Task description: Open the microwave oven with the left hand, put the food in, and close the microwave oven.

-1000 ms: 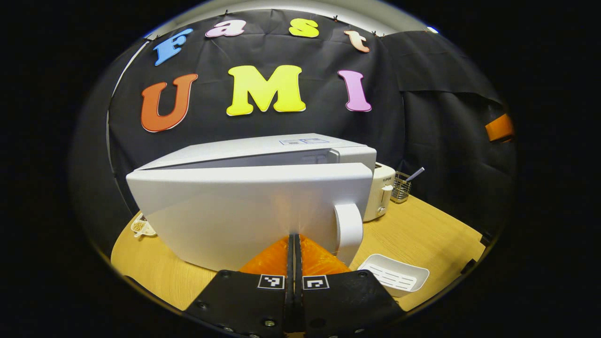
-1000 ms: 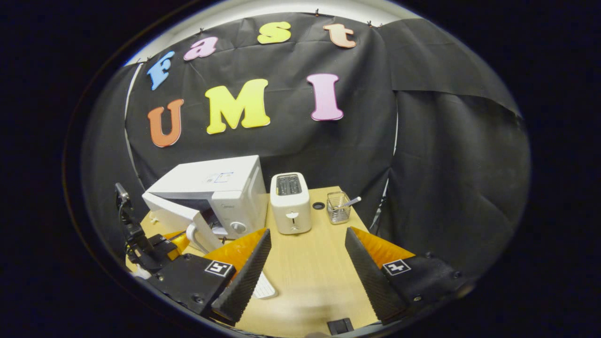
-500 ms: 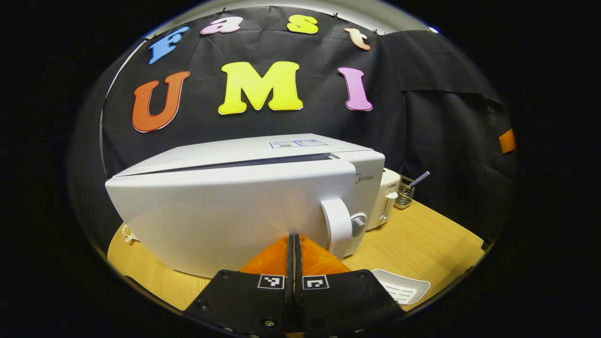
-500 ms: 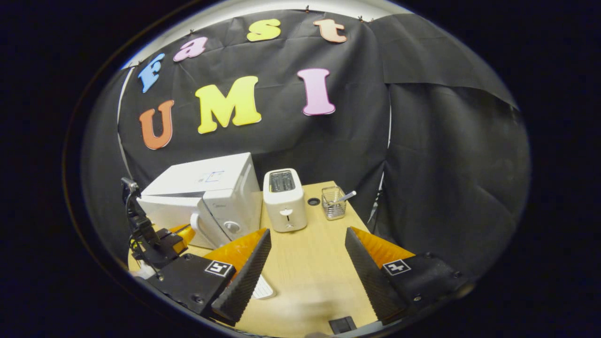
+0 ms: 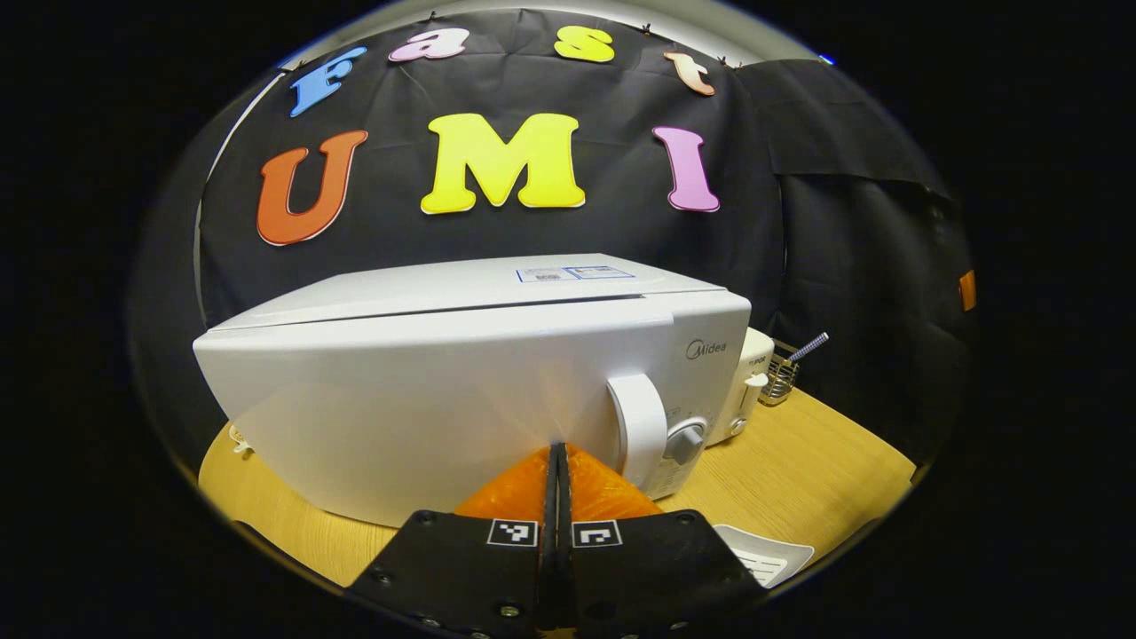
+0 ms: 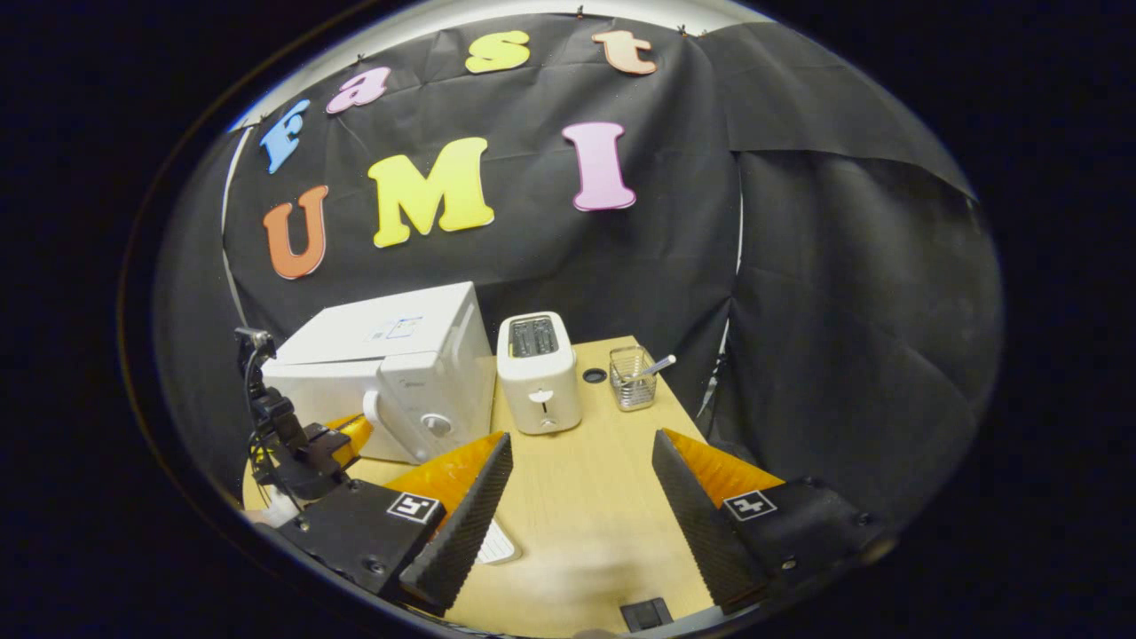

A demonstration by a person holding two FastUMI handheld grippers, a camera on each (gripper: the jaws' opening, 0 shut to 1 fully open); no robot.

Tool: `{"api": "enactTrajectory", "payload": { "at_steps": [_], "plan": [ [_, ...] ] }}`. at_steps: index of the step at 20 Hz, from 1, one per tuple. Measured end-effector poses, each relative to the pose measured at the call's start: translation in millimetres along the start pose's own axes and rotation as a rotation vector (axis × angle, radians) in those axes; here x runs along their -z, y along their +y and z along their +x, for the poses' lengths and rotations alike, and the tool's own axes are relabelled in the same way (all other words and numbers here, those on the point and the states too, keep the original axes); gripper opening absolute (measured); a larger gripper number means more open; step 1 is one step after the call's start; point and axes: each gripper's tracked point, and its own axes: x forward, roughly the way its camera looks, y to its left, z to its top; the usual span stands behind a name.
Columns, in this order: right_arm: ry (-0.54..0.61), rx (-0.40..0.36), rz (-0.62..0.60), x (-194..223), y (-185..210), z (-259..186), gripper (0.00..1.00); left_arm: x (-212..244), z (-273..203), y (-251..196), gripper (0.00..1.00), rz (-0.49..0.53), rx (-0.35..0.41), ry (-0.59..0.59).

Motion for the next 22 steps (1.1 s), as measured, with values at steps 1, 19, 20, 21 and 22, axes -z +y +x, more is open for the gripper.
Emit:
{"api": "enactTrajectory", "payload": {
  "at_steps": [1,19,20,21,22],
  "plan": [
    [0.0,0.001,-0.002,0,0,-1,1.0,0,1,0,0.0,0.006,-0.004,-0.002],
    [-0.044,-0.026,-0.065,-5,19,-23,1.0,-19,-46,10,0.0,-0.015,-0.049,-0.004],
    [-0.049,-0.031,-0.075,-4,23,-25,1.0,-20,-60,14,0.0,-0.019,-0.062,-0.005],
    [-0.054,-0.038,-0.083,-2,28,-28,1.0,-26,-81,20,0.0,-0.022,-0.08,-0.006],
    [-0.057,-0.045,-0.083,-1,31,-30,1.0,-27,-96,27,0.0,-0.028,-0.102,-0.005]
  ]
}}
